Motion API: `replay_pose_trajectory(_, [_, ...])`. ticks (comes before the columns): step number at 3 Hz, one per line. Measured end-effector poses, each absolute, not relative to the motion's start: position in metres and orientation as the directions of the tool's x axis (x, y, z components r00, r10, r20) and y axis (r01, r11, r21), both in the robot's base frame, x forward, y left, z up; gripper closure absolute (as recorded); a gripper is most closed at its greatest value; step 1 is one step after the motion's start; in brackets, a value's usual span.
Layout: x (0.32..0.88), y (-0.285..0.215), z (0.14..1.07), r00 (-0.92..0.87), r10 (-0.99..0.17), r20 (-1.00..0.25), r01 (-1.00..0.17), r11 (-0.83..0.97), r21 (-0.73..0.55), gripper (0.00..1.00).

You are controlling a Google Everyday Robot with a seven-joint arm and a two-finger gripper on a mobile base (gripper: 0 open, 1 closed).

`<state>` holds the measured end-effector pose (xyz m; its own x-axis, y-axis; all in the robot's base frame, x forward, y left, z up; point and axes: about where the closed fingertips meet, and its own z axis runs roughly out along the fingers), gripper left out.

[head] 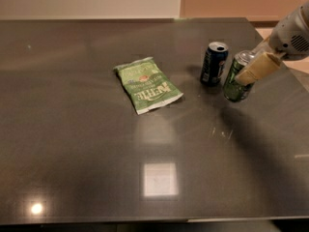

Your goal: Move green can near pepsi can

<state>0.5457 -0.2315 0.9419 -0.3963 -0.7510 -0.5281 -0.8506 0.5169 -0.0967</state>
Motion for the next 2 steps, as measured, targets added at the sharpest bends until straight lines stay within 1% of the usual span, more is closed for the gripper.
replay_pose_trajectory(2, [0.580, -0.231, 0.913, -0.438, -0.753, -0.490, -0.845, 0.532, -0.062, 1.00])
